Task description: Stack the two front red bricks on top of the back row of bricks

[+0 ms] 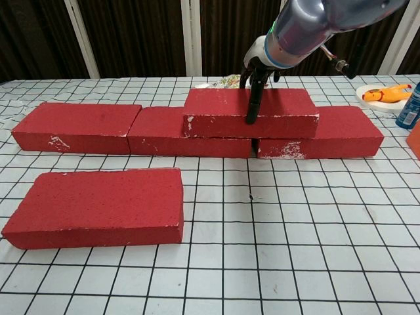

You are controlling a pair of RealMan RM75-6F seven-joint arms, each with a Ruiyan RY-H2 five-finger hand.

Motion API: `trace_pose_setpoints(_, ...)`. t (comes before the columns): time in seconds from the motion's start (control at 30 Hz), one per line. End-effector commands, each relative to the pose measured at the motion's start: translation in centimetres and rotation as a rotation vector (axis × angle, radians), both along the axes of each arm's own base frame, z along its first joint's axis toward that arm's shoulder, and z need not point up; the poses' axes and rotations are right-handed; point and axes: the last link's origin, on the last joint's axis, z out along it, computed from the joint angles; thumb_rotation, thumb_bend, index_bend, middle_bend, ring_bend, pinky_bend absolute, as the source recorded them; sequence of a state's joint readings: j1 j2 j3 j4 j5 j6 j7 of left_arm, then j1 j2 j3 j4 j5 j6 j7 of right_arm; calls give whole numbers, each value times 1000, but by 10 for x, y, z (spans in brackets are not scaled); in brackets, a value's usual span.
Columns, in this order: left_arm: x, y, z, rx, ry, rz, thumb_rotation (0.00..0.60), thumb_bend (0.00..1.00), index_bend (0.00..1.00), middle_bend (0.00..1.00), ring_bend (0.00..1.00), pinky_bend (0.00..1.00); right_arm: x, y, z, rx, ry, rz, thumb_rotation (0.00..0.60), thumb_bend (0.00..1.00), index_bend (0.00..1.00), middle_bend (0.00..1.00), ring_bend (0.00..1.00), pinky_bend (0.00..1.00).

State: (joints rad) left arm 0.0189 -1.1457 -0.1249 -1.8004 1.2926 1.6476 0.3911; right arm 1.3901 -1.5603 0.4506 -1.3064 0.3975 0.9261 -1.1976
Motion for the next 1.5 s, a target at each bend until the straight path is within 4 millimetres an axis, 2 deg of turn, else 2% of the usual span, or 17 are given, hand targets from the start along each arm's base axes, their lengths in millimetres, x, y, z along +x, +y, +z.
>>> trace_pose_setpoints(0.03,0,0,0,2,0,0,600,0,77,0,0,74,0,0,0,0,-3,-2,600,185,131,0,0,0)
trace_pose_setpoints(0.5,-1,-1,2,9,-2,5,600,0,78,0,0,74,1,-1,1,-13,-9,-1,600,185,117,0,0,0)
trace_pose_setpoints(0.9,-1,-2,3,16,-5,5,600,0,77,0,0,74,4,4,3,1,-10,4,600,184,46,0,0,0)
trace_pose_setpoints(1.03,-2,-1,4,17,-8,3,600,0,78,0,0,74,7,8,10,12,-12,12,600,184,25,0,0,0)
trace_pose_setpoints(1.23,0,2,5,5,-5,-42,600,0,77,0,0,74,8,23,50,-39,-76,81,600,184,19,0,0,0)
trace_pose_setpoints(1.33,2,1,4,1,-12,-92,600,0,77,0,0,74,-10,43,84,-99,-89,135,600,184,18,0,0,0)
trace_pose_setpoints(1.5,5,-3,0,-31,-25,-131,600,0,76,0,0,74,-65,92,132,-184,-114,177,600,184,19,0,0,0)
